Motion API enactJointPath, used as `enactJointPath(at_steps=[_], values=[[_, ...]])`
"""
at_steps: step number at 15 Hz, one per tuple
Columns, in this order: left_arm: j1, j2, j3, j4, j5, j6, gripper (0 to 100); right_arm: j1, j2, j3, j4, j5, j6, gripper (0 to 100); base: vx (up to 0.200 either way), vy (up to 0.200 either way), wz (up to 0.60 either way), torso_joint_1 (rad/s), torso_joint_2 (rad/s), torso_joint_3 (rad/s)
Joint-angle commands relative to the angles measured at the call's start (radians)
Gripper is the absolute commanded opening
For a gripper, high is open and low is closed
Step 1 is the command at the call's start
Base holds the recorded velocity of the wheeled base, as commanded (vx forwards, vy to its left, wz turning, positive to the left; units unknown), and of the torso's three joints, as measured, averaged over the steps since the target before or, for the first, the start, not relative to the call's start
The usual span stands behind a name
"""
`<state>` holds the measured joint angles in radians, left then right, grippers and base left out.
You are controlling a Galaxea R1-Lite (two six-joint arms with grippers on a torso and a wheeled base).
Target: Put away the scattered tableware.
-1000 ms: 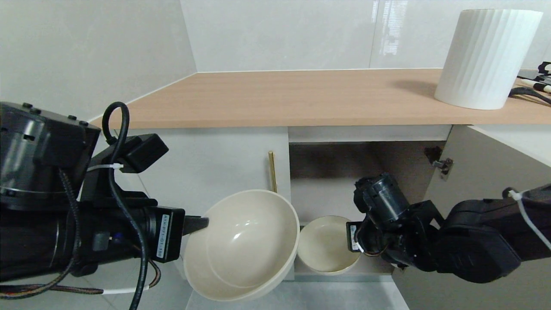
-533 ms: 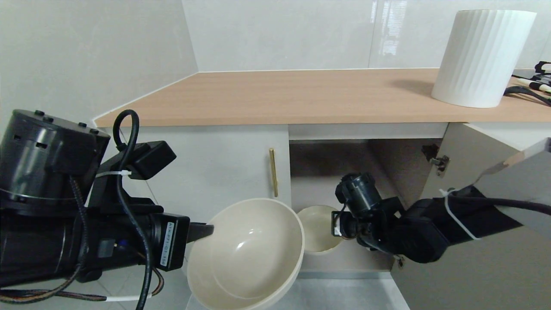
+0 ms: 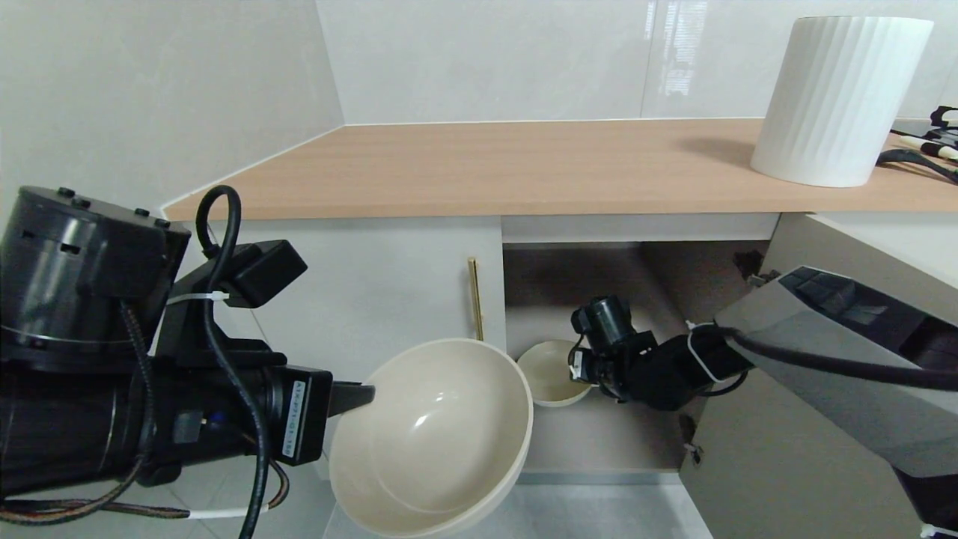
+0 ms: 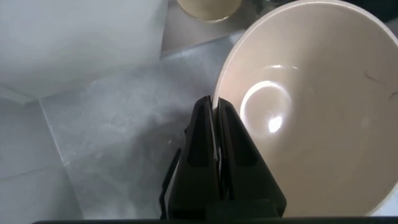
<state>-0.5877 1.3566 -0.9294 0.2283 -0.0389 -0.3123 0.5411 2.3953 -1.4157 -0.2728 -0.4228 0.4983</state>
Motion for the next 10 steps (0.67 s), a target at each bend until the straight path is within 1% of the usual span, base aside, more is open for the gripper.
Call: enactJointPath(at_steps=[1,3,5,6,7,10], values=[[0.000,-0.002,0.001,-0.003,0.001,-0.001,0,-0.035,0.056,-0.045,0.001,-0.001,0.000,0,0.000,0.000,0.00,0.000,0.00,0.000],[0.000,-0.004,0.001,-0.003,0.001,-0.001,0,-0.076,0.097,-0.095,0.004,-0.005,-0.009,0,0.000,0.000,0.00,0.000,0.00,0.000],[0.000,-0.002,0.001,-0.003,0.001,-0.001,0,-0.098,0.122,-0.135,0.009,-0.008,-0.012,0,0.000,0.000,0.00,0.000,0.00,0.000],[0.000,-0.002,0.001,-0.003,0.001,-0.001,0,-0.098,0.122,-0.135,0.009,-0.008,-0.012,0,0.000,0.000,0.00,0.000,0.00,0.000],[-0.001,-0.001,0.003,-0.003,0.001,0.001,0,-0.122,0.143,-0.170,0.029,-0.024,-0.020,0,0.000,0.000,0.00,0.000,0.00,0.000],[-0.001,-0.002,0.003,-0.003,0.001,0.001,0,-0.148,0.174,-0.229,0.037,-0.039,-0.020,0,0.000,0.000,0.00,0.000,0.00,0.000]])
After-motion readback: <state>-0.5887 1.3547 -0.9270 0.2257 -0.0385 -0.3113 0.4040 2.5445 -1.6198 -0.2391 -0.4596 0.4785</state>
